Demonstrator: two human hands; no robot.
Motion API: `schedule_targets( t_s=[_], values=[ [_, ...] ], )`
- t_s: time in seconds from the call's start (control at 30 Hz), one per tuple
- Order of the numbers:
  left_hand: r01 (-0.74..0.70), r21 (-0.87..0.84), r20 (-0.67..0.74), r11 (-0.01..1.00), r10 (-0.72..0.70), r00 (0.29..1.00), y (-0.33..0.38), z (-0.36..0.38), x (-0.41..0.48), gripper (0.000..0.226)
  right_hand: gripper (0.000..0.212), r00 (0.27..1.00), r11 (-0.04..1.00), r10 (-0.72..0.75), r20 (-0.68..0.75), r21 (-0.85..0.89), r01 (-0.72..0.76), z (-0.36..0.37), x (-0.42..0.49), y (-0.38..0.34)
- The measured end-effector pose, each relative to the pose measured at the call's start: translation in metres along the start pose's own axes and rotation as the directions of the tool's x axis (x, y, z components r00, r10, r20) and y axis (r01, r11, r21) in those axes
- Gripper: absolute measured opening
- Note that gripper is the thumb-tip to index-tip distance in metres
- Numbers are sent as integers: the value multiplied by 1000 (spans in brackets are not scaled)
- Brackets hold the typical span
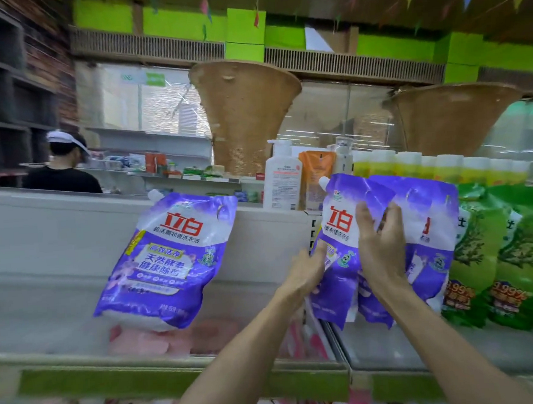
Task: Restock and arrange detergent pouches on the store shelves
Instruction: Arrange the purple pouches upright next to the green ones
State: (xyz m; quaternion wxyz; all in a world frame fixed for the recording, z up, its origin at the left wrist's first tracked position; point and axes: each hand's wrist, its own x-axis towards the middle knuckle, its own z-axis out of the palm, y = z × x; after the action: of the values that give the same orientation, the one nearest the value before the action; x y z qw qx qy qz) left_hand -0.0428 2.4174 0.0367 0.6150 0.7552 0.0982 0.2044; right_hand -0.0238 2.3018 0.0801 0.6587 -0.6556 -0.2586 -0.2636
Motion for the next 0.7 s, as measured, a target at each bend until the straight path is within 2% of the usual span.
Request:
schedule_targets(
  t_s=[0.03,0.1,0.13,0.2,0.27,0.33,0.4,0.47,0.57,0.63,0.7],
  values=[
    [-66,32,-45,997,68,997,11,-7,-4,50,36,986,991,-137,-96,-2,137,2,0,-8],
    [-230,115,-160,966,246,956,38,-28,-15,38,27,905,927,-365,-217,11,376,9,-1,-28],
    [-301,147,-217,942,328,920,52,-41,-22,33,19,880,900,-418,-227,31,436,17,-2,-35],
    [-407,147,-309,902,432,847,71,-73,-35,25,5,905,899,-394,-159,136,416,39,-6,-46],
    [-444,167,-388,880,473,791,78,-108,-49,21,5,974,948,-228,-9,228,224,67,-15,-50],
    [-419,209,-461,883,467,754,74,-143,-60,16,9,984,972,15,180,230,-57,97,-26,-46],
    [-338,252,-529,907,421,737,63,-176,-71,14,7,902,940,232,363,156,-304,123,-40,-39],
    [-209,301,-598,930,355,718,48,-207,-82,15,20,746,862,379,548,84,-500,144,-58,-32],
    [21,333,-648,943,212,731,22,-246,-95,12,42,564,739,420,711,93,-667,172,-83,-27],
    [151,340,-648,928,115,753,7,-265,-104,18,45,498,619,446,743,146,-772,187,-93,-28],
    [248,375,-617,893,41,786,-3,-274,-111,26,40,480,494,467,743,231,-838,199,-98,-31]
  ],
)
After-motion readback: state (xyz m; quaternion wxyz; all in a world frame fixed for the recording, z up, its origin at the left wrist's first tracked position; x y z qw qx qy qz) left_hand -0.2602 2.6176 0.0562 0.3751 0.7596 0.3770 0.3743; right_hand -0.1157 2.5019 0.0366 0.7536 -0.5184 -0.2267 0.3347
